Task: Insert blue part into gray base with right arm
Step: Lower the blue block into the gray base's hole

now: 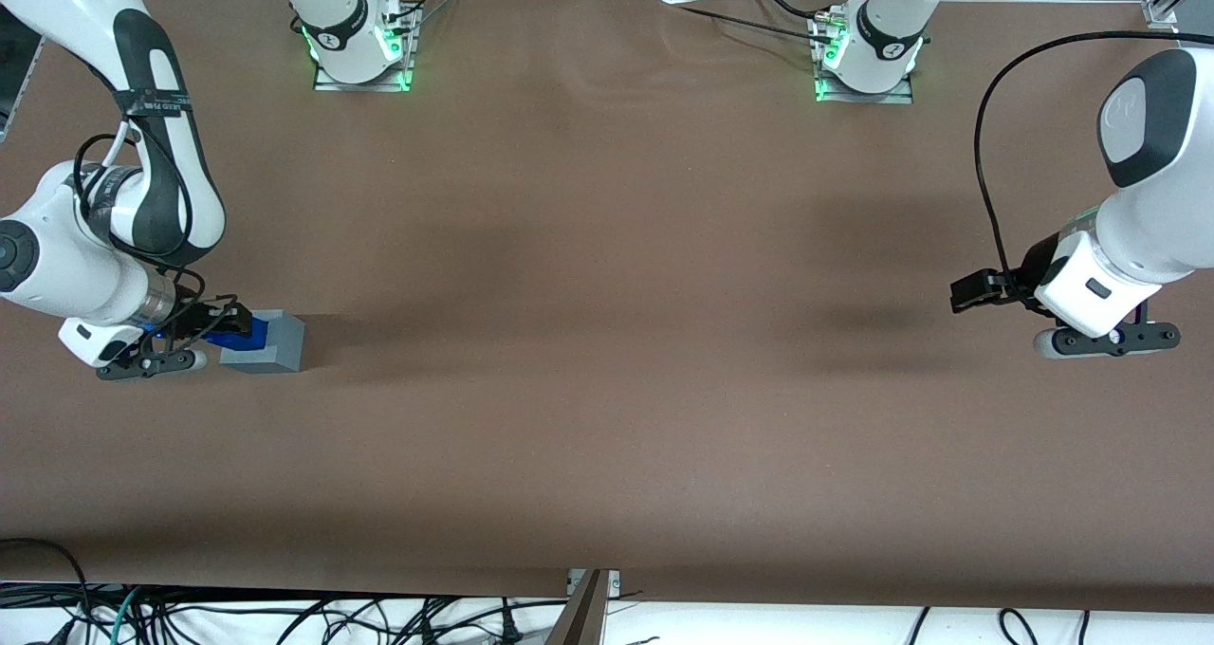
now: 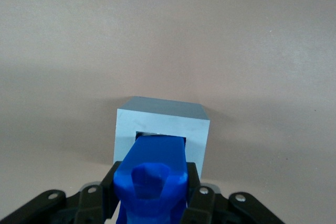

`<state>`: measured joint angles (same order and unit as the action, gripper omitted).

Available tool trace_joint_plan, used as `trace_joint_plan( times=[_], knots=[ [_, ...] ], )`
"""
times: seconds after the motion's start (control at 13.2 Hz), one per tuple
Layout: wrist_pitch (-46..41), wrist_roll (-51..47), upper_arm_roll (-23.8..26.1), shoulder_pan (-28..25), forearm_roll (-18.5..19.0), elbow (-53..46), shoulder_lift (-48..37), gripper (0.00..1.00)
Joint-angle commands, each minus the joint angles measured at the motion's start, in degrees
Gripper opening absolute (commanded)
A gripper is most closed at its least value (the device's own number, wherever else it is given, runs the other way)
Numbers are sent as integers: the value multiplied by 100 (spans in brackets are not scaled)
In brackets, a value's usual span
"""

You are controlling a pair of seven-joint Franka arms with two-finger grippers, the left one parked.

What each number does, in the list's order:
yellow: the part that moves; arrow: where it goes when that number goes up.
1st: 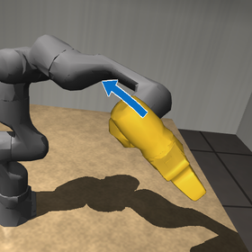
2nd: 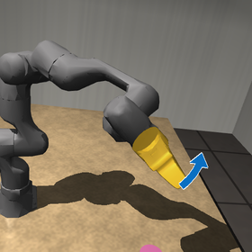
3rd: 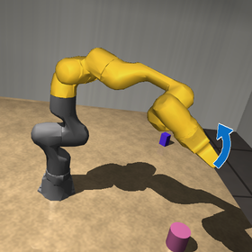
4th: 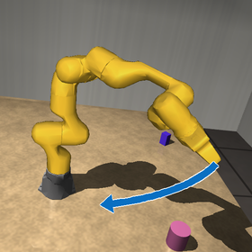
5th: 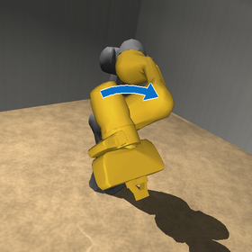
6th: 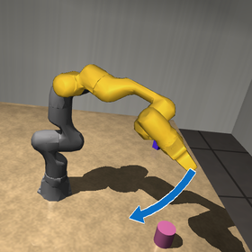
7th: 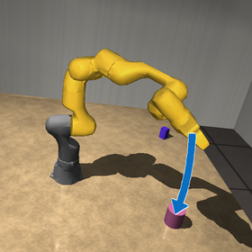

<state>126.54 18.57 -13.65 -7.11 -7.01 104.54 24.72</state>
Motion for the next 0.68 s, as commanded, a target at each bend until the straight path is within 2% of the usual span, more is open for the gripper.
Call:
trace_joint_plan(
  times=[0.0, 0.15, 0.3, 0.61],
  knots=[
    [187, 24, 29, 35, -161, -74, 279, 41],
    [187, -54, 29, 35, -169, -82, 279, 32],
    [187, -20, 38, 35, -370, -74, 296, 31],
    [187, 15, 38, 61, -451, -74, 375, 31]
  ],
)
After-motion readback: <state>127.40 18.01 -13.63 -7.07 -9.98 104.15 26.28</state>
